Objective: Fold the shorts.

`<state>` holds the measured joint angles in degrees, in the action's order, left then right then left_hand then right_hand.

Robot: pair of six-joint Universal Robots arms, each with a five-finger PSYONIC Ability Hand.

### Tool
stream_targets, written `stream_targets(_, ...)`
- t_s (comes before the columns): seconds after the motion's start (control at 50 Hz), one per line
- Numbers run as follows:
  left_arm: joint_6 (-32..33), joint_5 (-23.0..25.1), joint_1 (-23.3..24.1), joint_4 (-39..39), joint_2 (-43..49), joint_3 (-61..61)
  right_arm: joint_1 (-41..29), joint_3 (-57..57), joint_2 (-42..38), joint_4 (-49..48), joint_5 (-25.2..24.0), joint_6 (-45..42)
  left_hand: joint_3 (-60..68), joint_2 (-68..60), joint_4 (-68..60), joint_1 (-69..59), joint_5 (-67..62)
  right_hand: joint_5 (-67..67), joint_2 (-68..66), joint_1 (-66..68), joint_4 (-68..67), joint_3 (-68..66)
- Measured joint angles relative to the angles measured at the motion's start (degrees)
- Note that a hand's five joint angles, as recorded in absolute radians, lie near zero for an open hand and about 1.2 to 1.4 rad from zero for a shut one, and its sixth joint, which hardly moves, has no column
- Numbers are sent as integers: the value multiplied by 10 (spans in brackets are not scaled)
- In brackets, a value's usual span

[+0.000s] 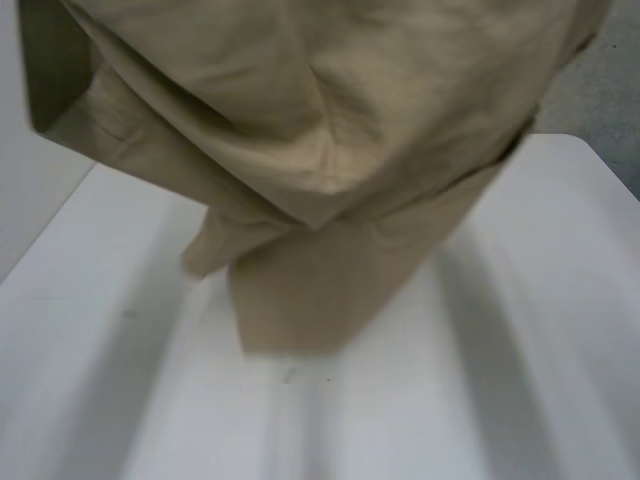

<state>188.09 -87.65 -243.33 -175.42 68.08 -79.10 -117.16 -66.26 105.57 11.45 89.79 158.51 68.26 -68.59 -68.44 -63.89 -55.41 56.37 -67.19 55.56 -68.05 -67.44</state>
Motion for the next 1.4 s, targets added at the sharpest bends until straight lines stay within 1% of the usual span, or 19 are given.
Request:
stream_targets(0.14, -17, -1, 2, 25, 37, 28, -1, -10, -9, 34, -5, -2, 0, 0, 0, 0, 0, 0, 0, 0, 0, 0)
stream_targets(0.3, -15, 2, -1, 17, 152, -32, -1, -99, -96, 21, -23, -3, 0, 0, 0, 0, 0, 0, 0, 0, 0, 0)
stream_targets(0.38, -12, 2, -6, -10, 246, -39, -2, -113, -182, -8, -31, -2, 0, 0, 0, 0, 0, 0, 0, 0, 0, 0)
stream_targets(0.44, -8, 1, -14, -59, 342, -9, -3, -93, -266, -50, -30, -1, 0, 0, 0, 0, 0, 0, -4, 0, 0, -1)
stream_targets(0.6, 36, -22, -30, -181, 528, 177, -9, 54, -456, -205, 18, -19, 0, 0, 0, 0, 0, 0, -4, 0, -3, -4)
stream_targets(0.64, 50, -27, -33, -201, 559, 218, -9, 88, -488, -235, 28, -31, 0, 0, 0, 0, 0, -55, 71, -45, 67, 73)
stream_targets(0.66, 67, -31, -35, -224, 589, 257, -10, 121, -518, -259, 36, -46, -141, 142, 130, 148, 128, -203, 220, -192, 223, 218)
stream_targets(0.68, 72, -32, -35, -232, 598, 269, -10, 134, -531, -266, 38, -53, -202, 217, 204, 231, 201, -248, 267, -237, 269, 263)
stream_targets(0.7, 80, -32, -36, -245, 612, 283, -11, 151, -547, -272, 41, -65, -273, 276, 276, 313, 272, -348, 380, -333, 369, 364)
stream_targets(0.72, 80, -32, -36, -245, 612, 283, -11, 151, -547, -272, 41, -65, -273, 276, 276, 313, 272, -348, 380, -333, 369, 364)
stream_targets(0.74, 92, -33, -36, -269, 631, 299, -13, 178, -573, -274, 45, -86, -474, 479, 473, 481, 451, -499, 521, -431, 523, 517)
stream_targets(0.76, 95, -33, -37, -278, 637, 302, -14, 185, -580, -273, 46, -92, -496, 501, 504, 500, 477, -512, 533, -437, 536, 534)
stream_targets(0.78, 98, -32, -37, -286, 641, 303, -15, 191, -587, -271, 46, -98, -496, 501, 504, 500, 477, -525, 545, -441, 548, 548)
stream_targets(0.8, 100, -32, -37, -293, 644, 303, -15, 196, -592, -267, 47, -104, -550, 555, 556, 525, 522, -526, 547, -441, 549, 550)
stream_targets(0.9, 105, -33, -36, -323, 647, 284, -17, 199, -596, -246, 49, -117, -562, 571, 568, 526, 528, -530, 549, -441, 549, 554)
stream_targets(1.08, 101, -35, -35, -323, 561, 147, 0, 78, -498, -193, 40, -101, -562, 571, 568, 526, 528, -530, 549, -441, 549, 554)
stream_targets(1.22, 100, -35, -29, -290, 452, -17, 25, -32, -420, -111, -5, -94, -562, 572, 568, 526, 528, -530, 549, -441, 549, 554)
stream_targets(1.28, 97, -35, -21, -252, 389, -111, 44, -103, -387, -75, -40, -91, -562, 572, 568, 526, 528, -530, 549, -441, 549, 554)
stream_targets(1.4, 85, -37, -3, -200, 330, -211, 68, -176, -371, -65, -80, -91, -561, 569, 566, 523, 527, -510, 524, -425, 531, 529)
